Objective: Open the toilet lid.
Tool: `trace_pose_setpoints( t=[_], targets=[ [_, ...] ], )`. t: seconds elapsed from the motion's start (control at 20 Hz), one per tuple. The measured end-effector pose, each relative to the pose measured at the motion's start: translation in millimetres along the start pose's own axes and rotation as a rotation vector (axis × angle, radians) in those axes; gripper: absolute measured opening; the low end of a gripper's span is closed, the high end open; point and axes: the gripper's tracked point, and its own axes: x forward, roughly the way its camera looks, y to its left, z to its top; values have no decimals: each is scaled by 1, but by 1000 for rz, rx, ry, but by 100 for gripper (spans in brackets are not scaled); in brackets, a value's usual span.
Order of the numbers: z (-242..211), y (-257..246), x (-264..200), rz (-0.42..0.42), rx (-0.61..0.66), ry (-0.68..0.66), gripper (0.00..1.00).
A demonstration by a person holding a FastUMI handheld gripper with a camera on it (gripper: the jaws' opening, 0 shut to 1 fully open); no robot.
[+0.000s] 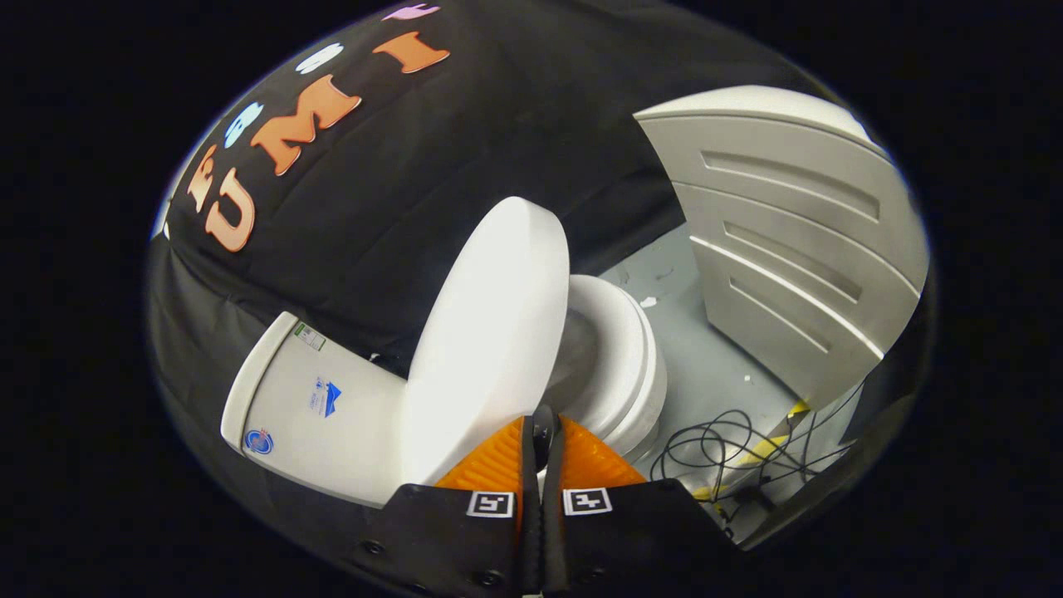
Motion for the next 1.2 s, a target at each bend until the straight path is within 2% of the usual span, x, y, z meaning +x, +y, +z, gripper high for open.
trace_pose_setpoints(
  t=[0.15, 0.5, 1.2],
  targets=[
    [15, 30, -15, -31, -133, -67, 8],
    [21, 52, -29, -38, -150, -86, 8],
    [32, 120, -54, -99, -409, -187, 8]
  ],
)
